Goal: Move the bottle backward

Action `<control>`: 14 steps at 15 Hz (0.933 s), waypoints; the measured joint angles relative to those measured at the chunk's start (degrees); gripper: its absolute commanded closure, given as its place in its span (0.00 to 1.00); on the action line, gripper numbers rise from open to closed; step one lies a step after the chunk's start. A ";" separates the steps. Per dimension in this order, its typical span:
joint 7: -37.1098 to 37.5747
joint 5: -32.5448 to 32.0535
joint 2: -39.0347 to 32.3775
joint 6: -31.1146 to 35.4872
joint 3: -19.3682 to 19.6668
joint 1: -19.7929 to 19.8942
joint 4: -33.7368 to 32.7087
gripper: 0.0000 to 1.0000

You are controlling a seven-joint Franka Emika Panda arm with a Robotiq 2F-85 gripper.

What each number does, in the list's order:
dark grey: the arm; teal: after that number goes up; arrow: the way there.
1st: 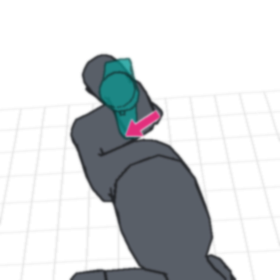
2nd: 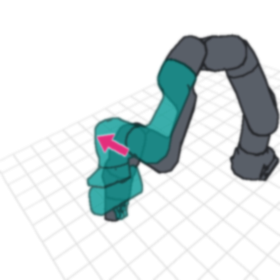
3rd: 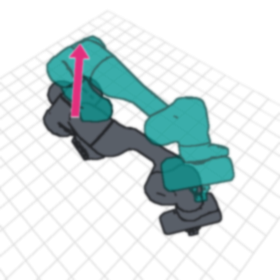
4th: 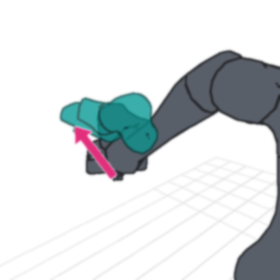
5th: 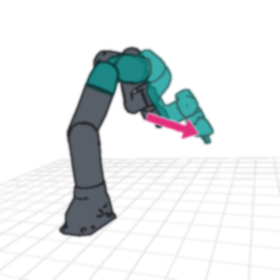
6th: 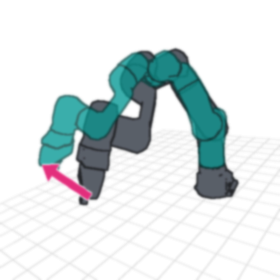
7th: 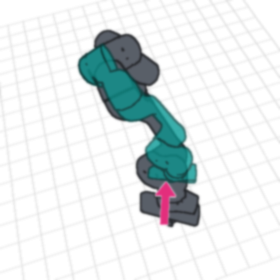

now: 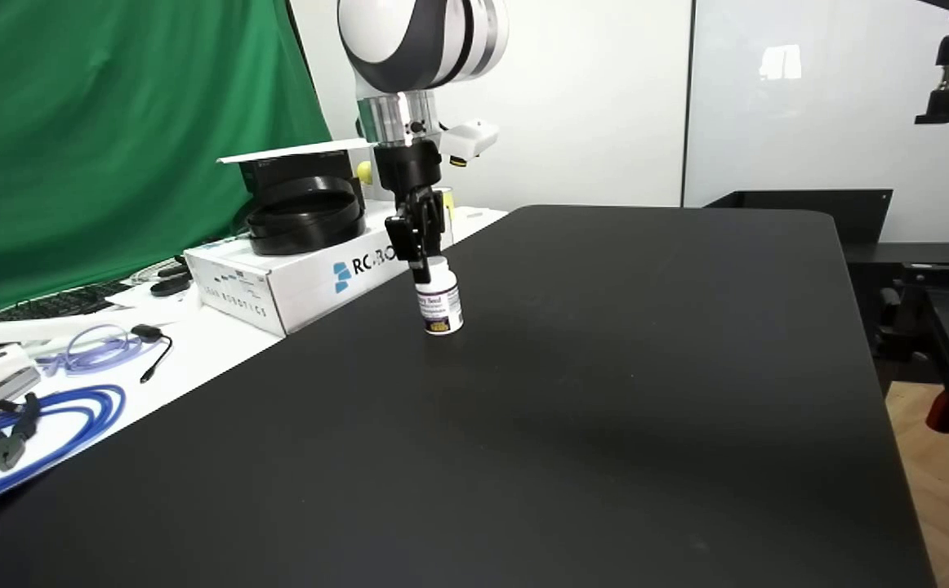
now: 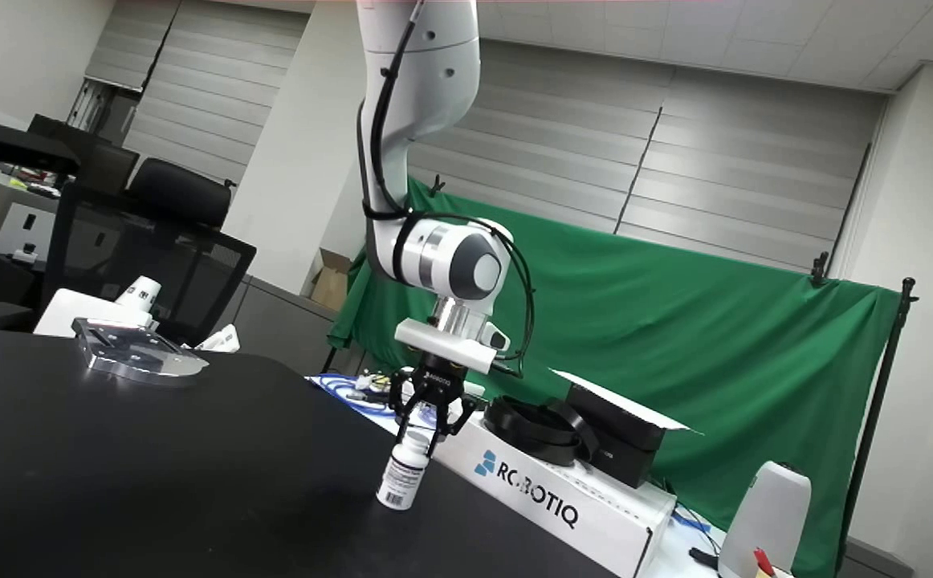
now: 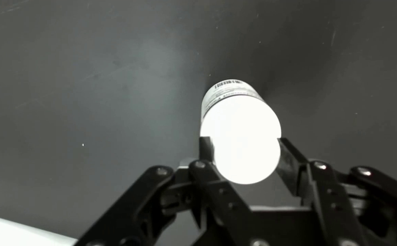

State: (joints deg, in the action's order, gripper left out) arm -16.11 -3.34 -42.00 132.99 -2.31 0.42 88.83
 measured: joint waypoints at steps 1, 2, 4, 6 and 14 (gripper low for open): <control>0.20 0.00 0.18 0.00 0.00 -0.04 0.00 0.81; 0.60 -0.02 0.26 -0.34 0.03 -0.07 0.00 0.81; 1.69 -0.03 0.62 -1.88 0.11 -0.08 -0.10 0.81; 3.11 -0.13 2.14 -5.06 0.57 -0.25 -0.17 0.81; 7.33 -0.28 16.96 -11.08 1.37 -0.74 10.67 0.81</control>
State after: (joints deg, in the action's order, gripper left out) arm -8.78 -3.62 -25.04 121.91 -0.94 -0.32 99.50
